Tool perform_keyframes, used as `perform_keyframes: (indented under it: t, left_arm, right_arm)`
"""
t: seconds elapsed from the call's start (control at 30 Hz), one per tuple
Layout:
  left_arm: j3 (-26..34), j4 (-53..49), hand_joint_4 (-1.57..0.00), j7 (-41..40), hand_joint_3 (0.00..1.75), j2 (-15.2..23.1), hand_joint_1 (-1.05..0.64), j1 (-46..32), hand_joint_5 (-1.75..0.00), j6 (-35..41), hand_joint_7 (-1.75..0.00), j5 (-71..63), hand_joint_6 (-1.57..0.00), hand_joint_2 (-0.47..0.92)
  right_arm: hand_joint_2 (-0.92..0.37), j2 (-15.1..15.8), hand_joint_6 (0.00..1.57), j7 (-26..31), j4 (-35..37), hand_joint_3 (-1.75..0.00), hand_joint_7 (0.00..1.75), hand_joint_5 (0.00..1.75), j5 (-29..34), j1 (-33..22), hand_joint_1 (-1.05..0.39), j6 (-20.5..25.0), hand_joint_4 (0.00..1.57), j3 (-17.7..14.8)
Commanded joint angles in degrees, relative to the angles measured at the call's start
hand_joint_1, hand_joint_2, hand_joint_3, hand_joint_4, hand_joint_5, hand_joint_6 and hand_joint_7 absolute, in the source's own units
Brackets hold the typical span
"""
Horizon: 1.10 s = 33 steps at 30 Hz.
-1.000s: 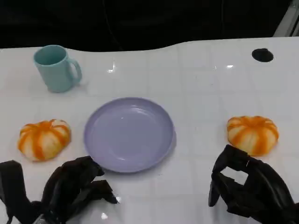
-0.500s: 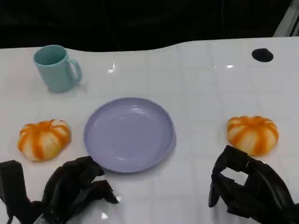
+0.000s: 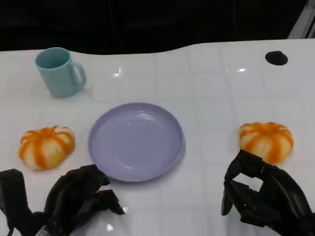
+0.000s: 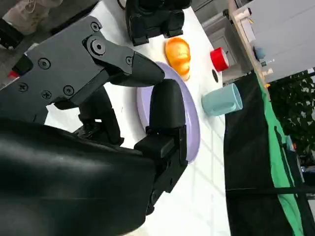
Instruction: Grasp the bread from the table and place it into the plate.
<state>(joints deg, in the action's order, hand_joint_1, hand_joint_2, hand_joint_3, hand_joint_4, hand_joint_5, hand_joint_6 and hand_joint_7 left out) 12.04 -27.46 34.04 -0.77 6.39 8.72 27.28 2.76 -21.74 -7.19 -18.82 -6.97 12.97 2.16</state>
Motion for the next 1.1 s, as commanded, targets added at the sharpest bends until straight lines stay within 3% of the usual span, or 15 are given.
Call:
perform_keyframes:
  t: [0.03,0.13,0.17,0.23,0.3,0.4,0.63,0.73,0.87,1.1]
  left_arm:
    - [0.39,-0.78,-1.57,-0.28,0.00,0.78,-1.05,-0.41,-0.68,-0.33,-0.58,-0.36,-1.57,0.66]
    - [0.44,-0.80,-1.57,-0.21,0.00,0.78,-1.05,-0.45,-0.68,-0.28,-0.58,-0.29,-1.57,0.66]
    - [0.43,-0.78,-1.57,-0.17,0.00,0.79,-1.05,-0.49,-0.68,-0.35,-0.58,-0.30,-1.57,0.66]
    - [0.34,-0.64,-1.57,-0.23,0.00,0.85,-1.05,-0.59,-0.67,-0.46,-0.57,-0.46,-1.57,0.66]
    - [0.15,-0.44,-1.57,-0.36,0.01,0.97,-1.05,-0.70,-0.68,-0.77,-0.57,-0.83,-1.57,0.67]
    - [0.24,-0.51,-1.57,-0.20,0.00,1.03,-1.05,-0.66,-0.68,-0.58,-0.57,-0.63,-1.57,0.67]
    - [-0.11,-0.06,-1.57,-0.45,0.00,0.89,-1.05,-0.95,-0.68,-1.02,-0.58,-1.18,-1.57,0.68]
    - [-0.11,0.15,-1.57,-0.38,0.00,0.83,-1.05,-1.03,-0.68,-1.06,-0.59,-1.31,-1.57,0.67]
    - [0.23,-0.28,-1.57,-0.09,0.00,0.88,-1.05,-0.73,-0.68,-0.52,-0.57,-0.90,-1.57,0.66]
    - [0.22,-0.51,-1.57,-0.06,0.00,0.63,-1.05,-0.59,-0.66,-0.59,-0.55,-0.90,-1.57,0.67]
  right_arm:
    - [-0.43,2.12,0.50,-1.62,3.08,-0.98,1.38,1.73,4.25,2.28,-0.22,-11.18,0.53,-0.76]
    - [-0.38,3.10,0.53,-2.04,4.70,-1.03,1.28,1.67,6.71,3.14,-0.19,-16.58,0.49,-0.83]
    - [-0.32,3.57,0.53,-1.95,4.82,-1.04,1.19,1.55,7.59,3.36,-0.16,-17.87,0.47,-0.83]
    - [-0.29,4.66,0.54,-1.83,5.35,-1.05,1.13,1.48,9.74,3.96,-0.15,-21.22,0.46,-0.89]
    - [-0.30,5.94,0.53,-1.41,6.32,-0.94,1.02,1.32,12.42,4.75,-0.22,-25.49,0.48,-1.07]
    - [-0.31,7.35,0.54,0.76,7.45,-0.81,0.93,1.22,16.52,5.50,-0.26,-29.79,0.52,-1.50]
    - [-0.42,10.13,0.53,7.76,7.50,-0.51,0.76,1.04,26.32,6.10,-0.32,-34.65,0.44,-2.55]
    - [-0.51,12.05,0.51,11.85,7.57,-0.31,0.71,0.95,32.26,6.58,-0.37,-37.48,0.39,-2.92]
    - [-0.58,15.59,0.47,16.82,6.02,-0.13,0.61,0.92,42.54,7.06,-0.46,-37.58,0.29,-2.74]
    - [-0.66,20.01,0.43,21.08,2.34,-0.01,0.43,0.91,59.42,7.07,-0.60,-31.86,0.16,-0.69]
